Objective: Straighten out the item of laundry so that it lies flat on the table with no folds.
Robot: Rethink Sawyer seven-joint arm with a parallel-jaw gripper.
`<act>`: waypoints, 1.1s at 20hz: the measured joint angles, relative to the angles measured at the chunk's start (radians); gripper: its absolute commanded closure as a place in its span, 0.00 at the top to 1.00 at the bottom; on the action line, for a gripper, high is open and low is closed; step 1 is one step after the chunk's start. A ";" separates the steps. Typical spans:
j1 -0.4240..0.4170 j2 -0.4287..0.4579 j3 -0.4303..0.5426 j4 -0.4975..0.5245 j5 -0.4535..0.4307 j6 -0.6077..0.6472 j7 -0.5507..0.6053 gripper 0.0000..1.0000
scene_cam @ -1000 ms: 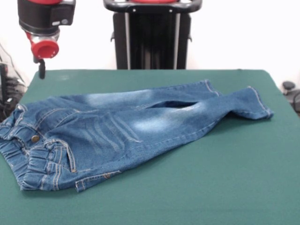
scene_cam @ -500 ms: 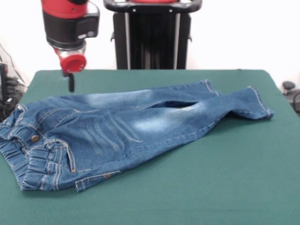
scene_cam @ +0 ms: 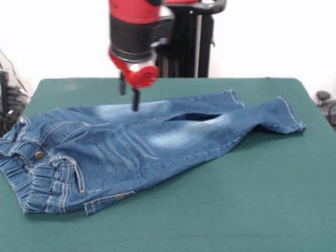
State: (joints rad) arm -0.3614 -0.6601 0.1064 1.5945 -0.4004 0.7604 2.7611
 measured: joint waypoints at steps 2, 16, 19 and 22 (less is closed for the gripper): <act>0.026 0.001 -0.001 -0.007 0.017 0.005 0.000 1.00; 0.190 0.102 -0.058 -0.049 0.159 0.008 0.000 1.00; 0.220 0.124 -0.068 -0.041 0.181 0.008 0.000 1.00; 0.255 0.141 -0.080 -0.029 0.211 0.008 0.000 1.00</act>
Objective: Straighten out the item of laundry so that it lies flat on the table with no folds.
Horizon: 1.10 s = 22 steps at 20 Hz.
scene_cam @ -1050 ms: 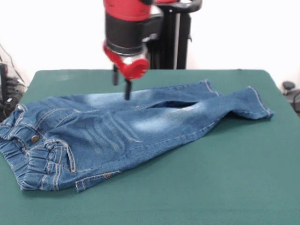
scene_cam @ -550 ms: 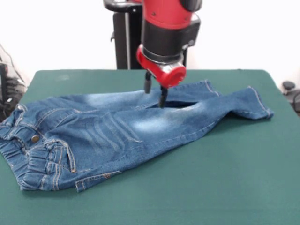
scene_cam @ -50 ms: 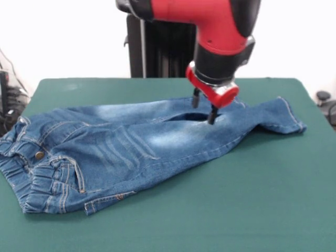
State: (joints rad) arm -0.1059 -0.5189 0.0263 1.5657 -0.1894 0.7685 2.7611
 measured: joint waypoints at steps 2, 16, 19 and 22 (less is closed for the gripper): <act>0.016 0.002 -0.003 0.009 0.017 0.000 0.000 1.00; 0.098 -0.088 -0.031 0.124 0.175 -0.001 0.000 1.00; 0.125 -0.102 -0.032 0.137 0.209 -0.013 0.000 1.00; 0.147 -0.097 -0.032 0.146 0.233 -0.046 0.000 1.00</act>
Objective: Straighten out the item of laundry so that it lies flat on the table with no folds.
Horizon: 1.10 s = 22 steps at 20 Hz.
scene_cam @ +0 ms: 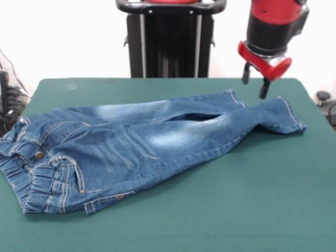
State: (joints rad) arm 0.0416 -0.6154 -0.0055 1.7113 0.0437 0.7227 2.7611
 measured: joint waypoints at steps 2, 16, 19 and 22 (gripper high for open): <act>0.016 0.012 0.000 0.002 0.013 -0.035 0.000 1.00; 0.136 0.235 -0.047 -0.034 0.082 -0.217 0.000 1.00; 0.132 0.234 -0.047 -0.034 0.092 -0.211 0.000 1.00; 0.115 0.236 -0.036 -0.033 0.100 -0.206 0.000 1.00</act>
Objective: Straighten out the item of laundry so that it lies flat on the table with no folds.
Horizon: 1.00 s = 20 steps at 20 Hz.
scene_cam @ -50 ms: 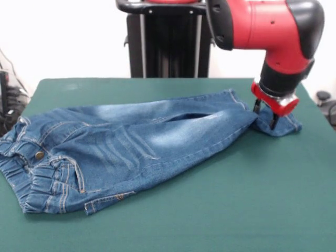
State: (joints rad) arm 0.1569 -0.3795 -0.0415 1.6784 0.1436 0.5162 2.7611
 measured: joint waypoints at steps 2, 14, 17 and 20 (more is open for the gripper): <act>-0.010 0.000 0.008 0.002 0.001 0.003 0.000 1.00; -0.155 0.000 0.127 0.048 0.030 0.016 0.000 1.00; -0.211 0.007 0.171 0.079 0.086 0.011 0.000 1.00; -0.281 0.022 0.230 0.116 0.159 -0.007 0.000 1.00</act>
State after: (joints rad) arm -0.1239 -0.3576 0.1882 1.7942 0.3025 0.5094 2.7611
